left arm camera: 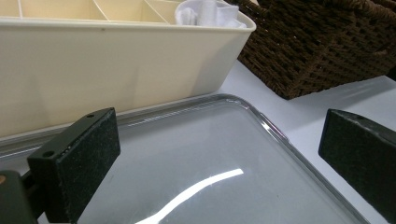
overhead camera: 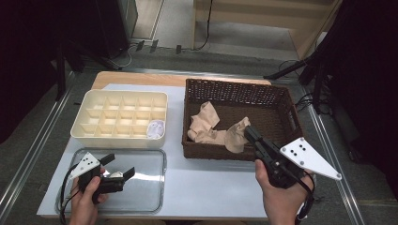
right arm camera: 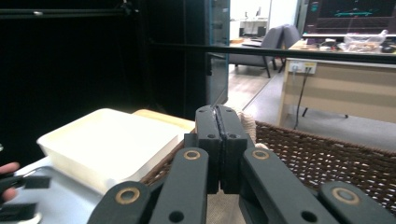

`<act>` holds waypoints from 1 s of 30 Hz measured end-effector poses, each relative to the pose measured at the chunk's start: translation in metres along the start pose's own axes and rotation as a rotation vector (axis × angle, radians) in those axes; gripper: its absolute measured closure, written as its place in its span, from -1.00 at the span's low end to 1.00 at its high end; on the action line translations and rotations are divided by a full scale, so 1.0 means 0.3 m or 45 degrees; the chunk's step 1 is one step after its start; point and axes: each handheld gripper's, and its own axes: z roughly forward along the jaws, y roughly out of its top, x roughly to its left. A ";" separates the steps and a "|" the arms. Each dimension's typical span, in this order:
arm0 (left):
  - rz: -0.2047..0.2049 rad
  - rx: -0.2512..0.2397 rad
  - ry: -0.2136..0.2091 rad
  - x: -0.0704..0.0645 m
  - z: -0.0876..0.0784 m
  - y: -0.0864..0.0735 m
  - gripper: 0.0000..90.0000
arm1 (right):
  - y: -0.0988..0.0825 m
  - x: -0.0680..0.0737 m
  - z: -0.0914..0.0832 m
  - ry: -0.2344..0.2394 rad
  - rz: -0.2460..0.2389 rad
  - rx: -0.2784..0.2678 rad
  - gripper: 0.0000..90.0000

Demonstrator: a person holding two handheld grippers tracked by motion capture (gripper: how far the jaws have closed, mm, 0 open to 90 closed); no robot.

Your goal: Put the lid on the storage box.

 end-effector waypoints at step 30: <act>0.007 0.005 0.003 -0.004 0.001 -0.001 -1.00 | -0.347 -0.013 -0.062 0.043 0.132 0.198 1.00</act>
